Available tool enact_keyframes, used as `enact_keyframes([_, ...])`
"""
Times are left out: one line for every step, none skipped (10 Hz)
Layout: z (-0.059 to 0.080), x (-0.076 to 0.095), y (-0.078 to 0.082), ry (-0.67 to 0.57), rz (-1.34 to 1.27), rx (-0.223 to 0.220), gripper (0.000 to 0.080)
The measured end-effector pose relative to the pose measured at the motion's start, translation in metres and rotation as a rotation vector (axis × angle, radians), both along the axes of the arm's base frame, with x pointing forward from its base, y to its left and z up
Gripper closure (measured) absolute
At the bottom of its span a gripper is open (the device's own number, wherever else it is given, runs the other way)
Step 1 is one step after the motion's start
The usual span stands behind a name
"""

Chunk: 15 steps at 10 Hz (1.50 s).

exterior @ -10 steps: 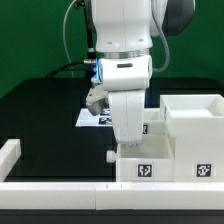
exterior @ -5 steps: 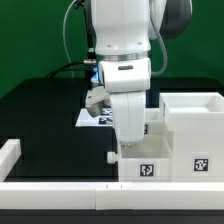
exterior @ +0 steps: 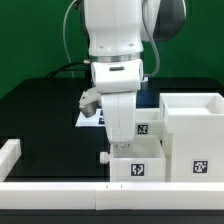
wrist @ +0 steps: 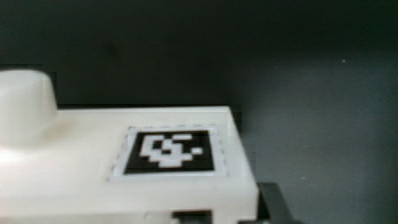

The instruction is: Assemble drawer

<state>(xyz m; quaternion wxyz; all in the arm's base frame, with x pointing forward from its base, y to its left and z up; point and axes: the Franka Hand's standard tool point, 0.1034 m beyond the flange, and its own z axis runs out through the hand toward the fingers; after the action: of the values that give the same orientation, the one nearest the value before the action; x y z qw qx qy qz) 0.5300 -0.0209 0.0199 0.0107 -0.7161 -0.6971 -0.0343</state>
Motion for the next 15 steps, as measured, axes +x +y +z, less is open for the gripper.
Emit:
enact_keyframes([0.000, 0.000, 0.000, 0.000, 0.000, 0.000, 0.0761])
enact_keyframes([0.002, 0.002, 0.003, -0.005, -0.002, -0.003, 0.0761])
enact_keyframes([0.007, 0.003, 0.004, -0.008, -0.001, -0.009, 0.0761])
enact_keyframes([0.014, 0.007, 0.007, -0.019, 0.006, -0.011, 0.0761])
enact_keyframes([0.015, 0.008, 0.010, -0.021, 0.004, -0.011, 0.0761])
enact_keyframes([0.015, 0.008, 0.008, -0.021, 0.001, -0.011, 0.0761])
enact_keyframes([0.015, 0.007, 0.009, -0.020, 0.002, -0.011, 0.0761])
enact_keyframes([0.015, 0.007, 0.009, -0.020, 0.002, -0.011, 0.0761])
enact_keyframes([0.011, 0.006, 0.011, -0.014, -0.008, -0.008, 0.0761])
enact_keyframes([0.006, 0.003, 0.014, -0.004, -0.011, -0.005, 0.0761])
enact_keyframes([0.004, 0.002, 0.016, -0.001, -0.022, -0.003, 0.0761])
enact_keyframes([0.004, 0.002, 0.015, -0.006, -0.026, -0.003, 0.0761])
enact_keyframes([0.002, 0.001, 0.012, -0.011, -0.029, -0.001, 0.0761])
enact_keyframes([0.002, 0.001, 0.012, -0.011, -0.031, -0.001, 0.0761])
enact_keyframes([0.002, 0.001, 0.012, -0.011, -0.031, -0.001, 0.0761])
